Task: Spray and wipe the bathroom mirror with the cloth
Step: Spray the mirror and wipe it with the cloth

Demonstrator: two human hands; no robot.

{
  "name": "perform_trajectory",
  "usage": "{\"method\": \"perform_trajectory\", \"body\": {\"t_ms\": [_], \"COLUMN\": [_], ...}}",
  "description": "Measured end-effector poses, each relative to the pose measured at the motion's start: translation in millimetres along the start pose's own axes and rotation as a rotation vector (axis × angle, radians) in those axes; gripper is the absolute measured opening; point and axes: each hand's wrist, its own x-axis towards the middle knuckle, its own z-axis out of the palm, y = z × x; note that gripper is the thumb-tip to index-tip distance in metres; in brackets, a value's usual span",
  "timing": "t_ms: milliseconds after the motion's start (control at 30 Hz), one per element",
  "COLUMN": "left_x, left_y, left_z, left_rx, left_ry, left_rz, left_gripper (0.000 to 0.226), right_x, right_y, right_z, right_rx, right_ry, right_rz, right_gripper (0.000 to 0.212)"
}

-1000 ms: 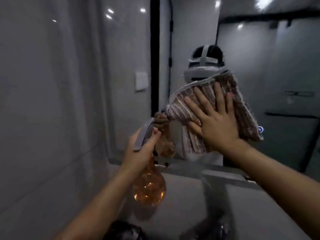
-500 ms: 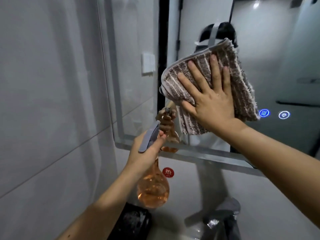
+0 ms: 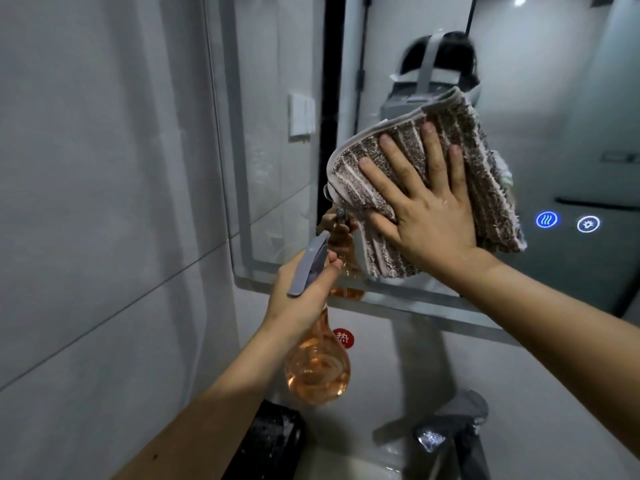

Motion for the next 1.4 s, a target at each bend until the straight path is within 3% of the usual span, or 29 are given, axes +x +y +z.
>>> {"method": "perform_trajectory", "body": {"t_ms": [333,500,700,867,1167,1400], "left_x": [4.7,4.4,2.1,0.8,1.7,-1.4], "left_y": [-1.1,-4.7,-1.4,-5.9,-1.7,-21.8], "left_z": [-3.5,-4.8,-6.9,-10.5,-19.7,-47.2], "left_rx": [0.07,-0.05,-0.015,-0.06,-0.022,-0.042], "left_ry": [0.021,0.096,-0.016,0.027,0.034,0.131], "left_rz": [0.042,-0.06,-0.047,-0.059,-0.006,0.001], "left_gripper": [0.008,0.024,0.01,0.019,0.007,0.018], "right_x": [-0.6,-1.6,-0.9,-1.1,0.9,5.6], "right_y": [0.3,1.0,0.5,1.2,-1.0,-41.7], "right_z": [2.1,3.4,3.4,3.0,4.5,21.5], "right_rx": [-0.01,-0.02,-0.016,-0.01,-0.01,-0.008], "right_ry": [0.051,0.051,0.055,0.063,0.062,0.079], "right_rz": [-0.006,-0.007,-0.01,-0.008,0.005,-0.231], "right_gripper": [0.062,0.062,0.062,0.061,0.064,0.062]}}
